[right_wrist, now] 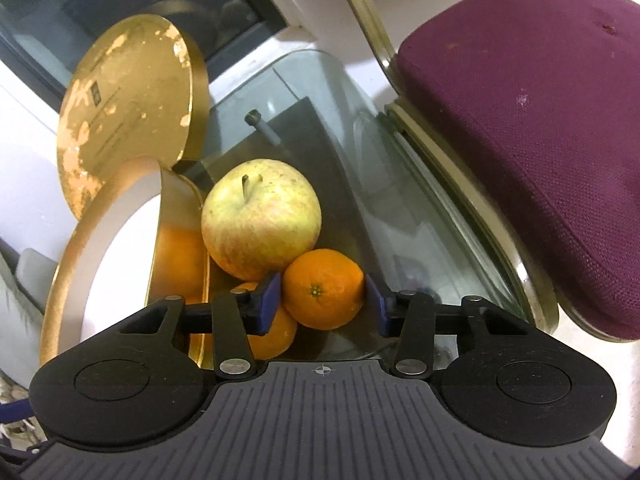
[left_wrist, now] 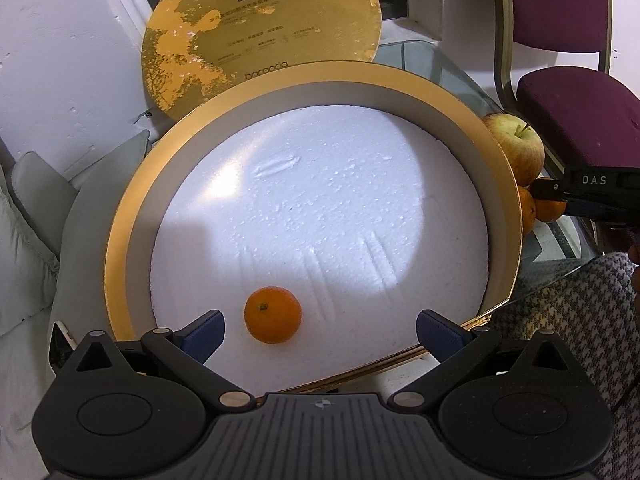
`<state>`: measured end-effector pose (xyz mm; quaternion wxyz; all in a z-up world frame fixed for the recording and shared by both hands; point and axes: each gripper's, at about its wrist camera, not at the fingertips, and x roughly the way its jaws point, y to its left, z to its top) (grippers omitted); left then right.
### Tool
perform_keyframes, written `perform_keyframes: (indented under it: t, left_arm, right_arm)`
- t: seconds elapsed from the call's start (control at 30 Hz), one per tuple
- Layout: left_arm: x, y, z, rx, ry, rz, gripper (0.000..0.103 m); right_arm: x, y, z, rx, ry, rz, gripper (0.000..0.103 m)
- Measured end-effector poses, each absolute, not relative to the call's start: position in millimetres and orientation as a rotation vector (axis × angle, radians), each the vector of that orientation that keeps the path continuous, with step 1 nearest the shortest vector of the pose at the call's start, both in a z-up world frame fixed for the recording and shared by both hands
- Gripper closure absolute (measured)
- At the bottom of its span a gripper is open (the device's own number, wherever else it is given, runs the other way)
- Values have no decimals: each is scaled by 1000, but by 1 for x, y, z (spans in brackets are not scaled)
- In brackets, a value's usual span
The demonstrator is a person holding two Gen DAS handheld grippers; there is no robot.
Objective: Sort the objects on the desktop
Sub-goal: 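Grasp the second mandarin orange with the right gripper, then carry the mandarin into the gold box and release it beside the first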
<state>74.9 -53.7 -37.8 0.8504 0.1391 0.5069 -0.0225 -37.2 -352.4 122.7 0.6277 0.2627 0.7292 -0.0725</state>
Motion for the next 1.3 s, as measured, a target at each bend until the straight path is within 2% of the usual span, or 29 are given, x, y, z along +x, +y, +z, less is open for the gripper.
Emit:
perform_keyframes:
  t: [0.33,0.53,0.87,1.3]
  left_arm:
    - [67,-49,-31,278,1048,-53,1]
    - [57,-30,-22,232,1018,-26,1]
    - [41,37,-4,94,951,112,1]
    - [38,95,-22,-36,990,193,1]
  right_arm:
    - [-39,-357,141,578,1684,-202,56]
    - [-29,-350,174,526,1638,-183,56]
    - [14,-269,228,406,1549,89,56]
    - [-7,-146,189,112,1784,396,56]
